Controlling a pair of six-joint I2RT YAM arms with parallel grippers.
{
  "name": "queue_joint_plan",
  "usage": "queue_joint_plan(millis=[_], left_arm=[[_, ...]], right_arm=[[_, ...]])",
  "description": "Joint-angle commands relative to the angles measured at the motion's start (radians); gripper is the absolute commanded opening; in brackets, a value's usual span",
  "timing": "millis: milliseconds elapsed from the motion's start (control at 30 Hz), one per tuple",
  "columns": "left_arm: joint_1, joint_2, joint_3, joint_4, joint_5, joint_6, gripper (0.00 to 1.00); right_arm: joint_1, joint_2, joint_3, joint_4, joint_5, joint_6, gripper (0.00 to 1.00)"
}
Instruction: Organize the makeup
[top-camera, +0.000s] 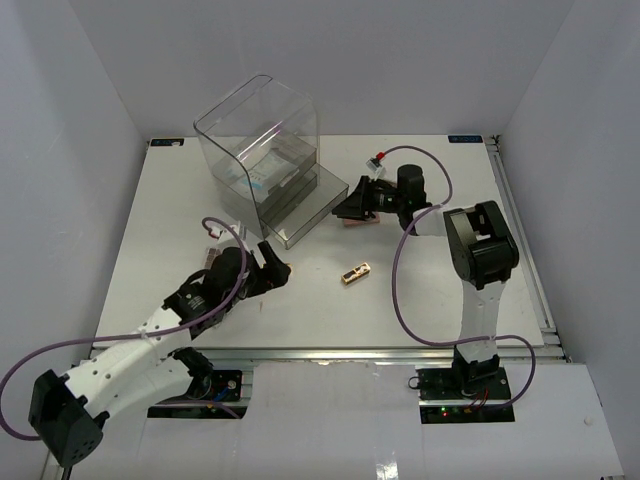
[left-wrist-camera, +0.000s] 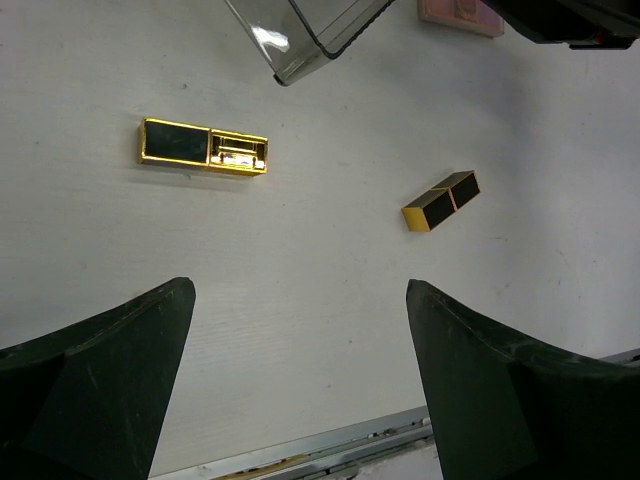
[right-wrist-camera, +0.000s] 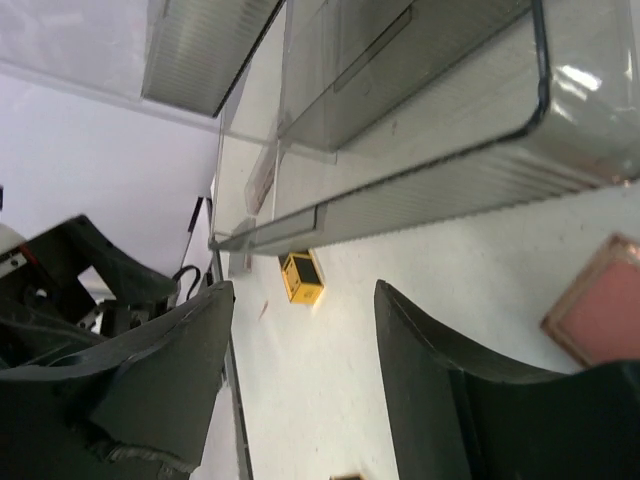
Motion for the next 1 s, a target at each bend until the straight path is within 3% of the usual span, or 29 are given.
queue_joint_plan(millis=[0,167,367,500,633,700,833,967], left_arm=[[0.002,0.099,0.063,-0.040,0.024,-0.002,0.98],[0.046,0.099,0.058,-0.061,-0.006,-0.178,0.98],[0.377,0.114,0.088,-0.044,0.206,-0.080,0.98],[0.545,0.189,0.155,-0.115,0.245,0.005,0.98],[0.635,0.274,0.237,-0.143,0.170,0.104,0.98],[0.646,0.326,0.278,-0.157,0.119,0.197,0.98],[0.648,0.500,0.381,-0.191,0.147,0.400,0.98],[0.654,0.603,0.387,-0.187,0.142,0.581,0.98]], right_arm=[[-0.050,-0.205,-0.048,-0.310,-0.089,-0.367,0.65],[-0.058,-0.407,-0.114,-0.682,-0.049,-0.786,0.67],[-0.058,-0.709,-0.219,-0.927,-0.117,-1.145,0.72],[-0.061,-0.839,-0.276,-0.956,-0.114,-1.232,0.76],[-0.073,-0.931,-0.322,-0.943,-0.142,-1.289,0.77],[-0.087,-0.965,-0.341,-0.935,-0.156,-1.297,0.78],[-0.130,-0.998,-0.356,-0.932,-0.194,-1.294,0.79],[-0.171,-1.025,-0.368,-0.928,-0.230,-1.284,0.79]])
